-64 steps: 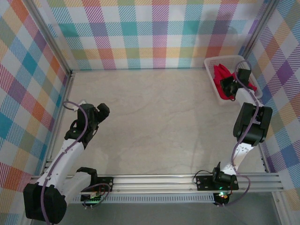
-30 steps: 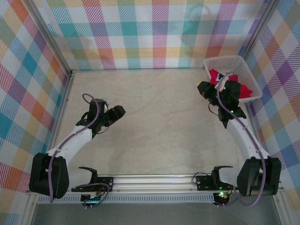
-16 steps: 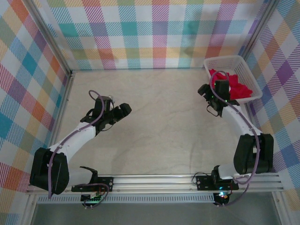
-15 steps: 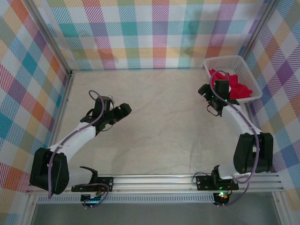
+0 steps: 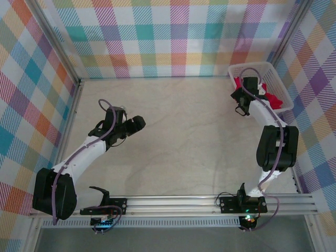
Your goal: Fold the inside-out t-shirt
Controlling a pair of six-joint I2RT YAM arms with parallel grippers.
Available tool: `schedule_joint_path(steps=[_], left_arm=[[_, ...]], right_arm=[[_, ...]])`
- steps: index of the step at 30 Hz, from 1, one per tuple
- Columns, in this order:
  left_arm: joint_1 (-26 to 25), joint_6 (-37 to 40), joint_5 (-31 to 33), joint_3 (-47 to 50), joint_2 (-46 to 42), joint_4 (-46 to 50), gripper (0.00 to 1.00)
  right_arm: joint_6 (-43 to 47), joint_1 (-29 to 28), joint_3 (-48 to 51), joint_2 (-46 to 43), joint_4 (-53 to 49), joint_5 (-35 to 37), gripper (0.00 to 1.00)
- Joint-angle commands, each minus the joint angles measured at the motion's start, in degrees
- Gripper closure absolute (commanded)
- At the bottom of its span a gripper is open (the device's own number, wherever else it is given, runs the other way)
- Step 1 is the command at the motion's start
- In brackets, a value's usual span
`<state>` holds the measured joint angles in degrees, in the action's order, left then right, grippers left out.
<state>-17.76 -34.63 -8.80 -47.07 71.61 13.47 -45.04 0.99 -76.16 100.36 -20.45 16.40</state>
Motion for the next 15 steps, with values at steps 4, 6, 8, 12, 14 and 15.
schedule_joint_path(steps=[4,6,8,12,14,15], left_arm=[[-0.61,1.95,1.33,-1.4,-0.26,1.58,0.21],[-0.61,1.84,1.15,-1.4,0.25,1.23,0.21],[-0.61,1.56,0.76,-1.53,0.92,0.97,0.21],[-0.61,1.09,-0.59,-1.08,1.6,0.14,0.21],[-0.61,0.82,-2.43,0.43,1.14,-2.14,0.21],[-0.65,0.64,-2.83,1.16,0.7,-3.07,0.21]], right_arm=[[0.03,-0.12,-1.59,0.51,-1.76,0.81,0.66],[0.39,-0.16,-1.42,0.05,-1.8,1.03,0.85],[0.05,-0.16,-1.3,-0.89,-2.36,1.61,1.0],[-0.73,-0.16,1.22,-4.76,1.46,-1.95,1.0],[-1.57,-0.15,2.7,-7.15,4.44,-5.83,1.0],[-2.0,-0.13,3.42,-8.27,5.83,-7.25,1.0]])
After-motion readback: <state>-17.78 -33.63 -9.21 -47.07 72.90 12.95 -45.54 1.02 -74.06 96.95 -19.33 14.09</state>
